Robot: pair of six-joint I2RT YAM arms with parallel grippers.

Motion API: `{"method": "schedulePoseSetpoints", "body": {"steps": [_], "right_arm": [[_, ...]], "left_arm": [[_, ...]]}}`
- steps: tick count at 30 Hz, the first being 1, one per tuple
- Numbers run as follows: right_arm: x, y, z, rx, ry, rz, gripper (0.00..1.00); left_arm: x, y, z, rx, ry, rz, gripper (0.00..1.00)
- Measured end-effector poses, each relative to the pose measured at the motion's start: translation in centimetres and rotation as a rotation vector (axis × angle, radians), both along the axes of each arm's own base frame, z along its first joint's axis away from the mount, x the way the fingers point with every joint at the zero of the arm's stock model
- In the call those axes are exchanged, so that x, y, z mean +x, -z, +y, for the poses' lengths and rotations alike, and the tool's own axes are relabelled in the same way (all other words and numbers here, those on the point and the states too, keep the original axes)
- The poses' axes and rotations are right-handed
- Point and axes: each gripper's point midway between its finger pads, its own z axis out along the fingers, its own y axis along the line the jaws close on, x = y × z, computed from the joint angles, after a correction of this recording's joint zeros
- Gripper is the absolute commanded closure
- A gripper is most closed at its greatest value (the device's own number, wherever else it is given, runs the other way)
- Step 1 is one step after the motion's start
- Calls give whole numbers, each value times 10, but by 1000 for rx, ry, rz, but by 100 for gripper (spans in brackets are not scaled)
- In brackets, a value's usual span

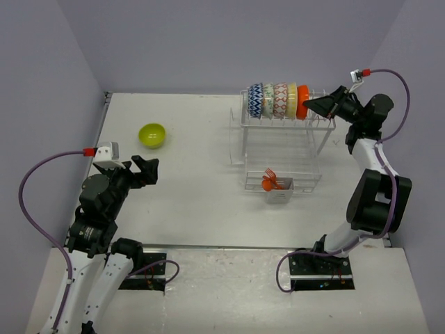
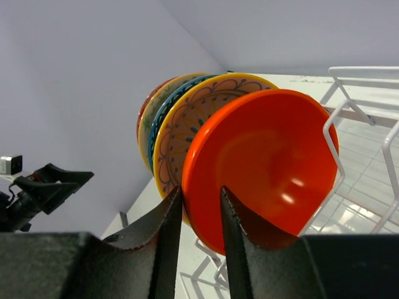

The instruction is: Unload the bowls from the dish rack

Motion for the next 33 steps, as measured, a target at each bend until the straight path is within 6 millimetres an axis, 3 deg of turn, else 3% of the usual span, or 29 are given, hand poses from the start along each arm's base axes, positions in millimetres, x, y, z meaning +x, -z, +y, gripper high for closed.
{"method": "schedulePoseSetpoints", "body": {"steps": [16, 26, 33], "right_arm": [[-4, -9, 9, 41, -68, -18, 100], [-5, -12, 9, 52, -43, -25, 100], [-11, -25, 8, 81, -49, -56, 100]], "left_arm": [[0, 0, 0, 0, 0, 0, 0], [0, 0, 0, 0, 0, 0, 0], [0, 0, 0, 0, 0, 0, 0]]}}
